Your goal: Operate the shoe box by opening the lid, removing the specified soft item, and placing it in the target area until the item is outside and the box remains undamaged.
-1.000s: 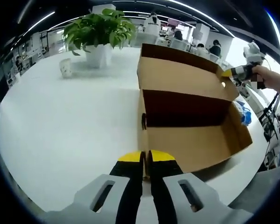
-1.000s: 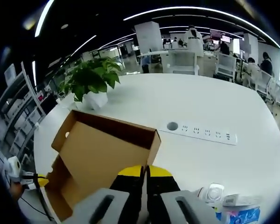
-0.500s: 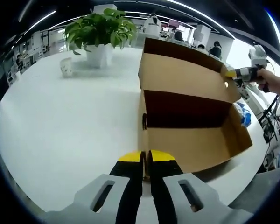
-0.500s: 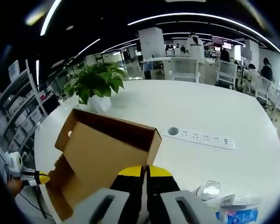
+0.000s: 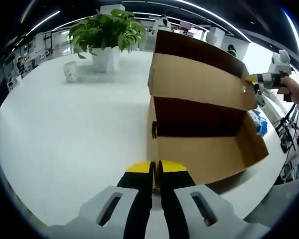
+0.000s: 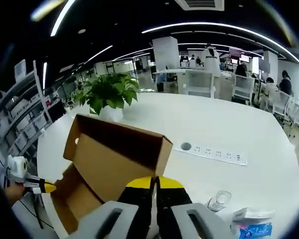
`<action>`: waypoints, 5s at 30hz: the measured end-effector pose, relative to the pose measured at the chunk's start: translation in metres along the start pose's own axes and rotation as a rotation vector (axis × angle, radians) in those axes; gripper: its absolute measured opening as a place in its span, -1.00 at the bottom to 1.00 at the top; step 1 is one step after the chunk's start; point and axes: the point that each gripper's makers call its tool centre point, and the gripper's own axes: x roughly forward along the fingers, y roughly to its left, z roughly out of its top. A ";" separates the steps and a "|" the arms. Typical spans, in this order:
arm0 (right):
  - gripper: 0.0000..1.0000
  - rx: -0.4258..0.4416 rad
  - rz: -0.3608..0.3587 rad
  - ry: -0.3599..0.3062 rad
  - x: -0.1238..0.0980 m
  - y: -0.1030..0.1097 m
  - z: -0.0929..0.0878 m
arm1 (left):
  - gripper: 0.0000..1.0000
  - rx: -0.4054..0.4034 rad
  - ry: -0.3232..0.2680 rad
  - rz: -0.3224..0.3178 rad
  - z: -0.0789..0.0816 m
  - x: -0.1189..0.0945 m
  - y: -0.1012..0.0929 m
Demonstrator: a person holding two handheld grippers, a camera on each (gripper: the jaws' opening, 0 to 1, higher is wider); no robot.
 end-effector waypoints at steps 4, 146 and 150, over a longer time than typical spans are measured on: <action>-1.00 -0.005 0.001 -0.014 -0.006 0.003 0.000 | -0.95 -0.004 0.001 -0.005 0.000 0.000 0.000; -1.00 0.049 0.024 -0.168 -0.095 0.066 -0.103 | -0.86 0.098 -0.166 -0.071 0.040 -0.036 -0.018; -1.00 0.051 0.023 -0.156 -0.094 0.067 -0.109 | -0.86 0.112 -0.183 -0.077 0.044 -0.038 -0.020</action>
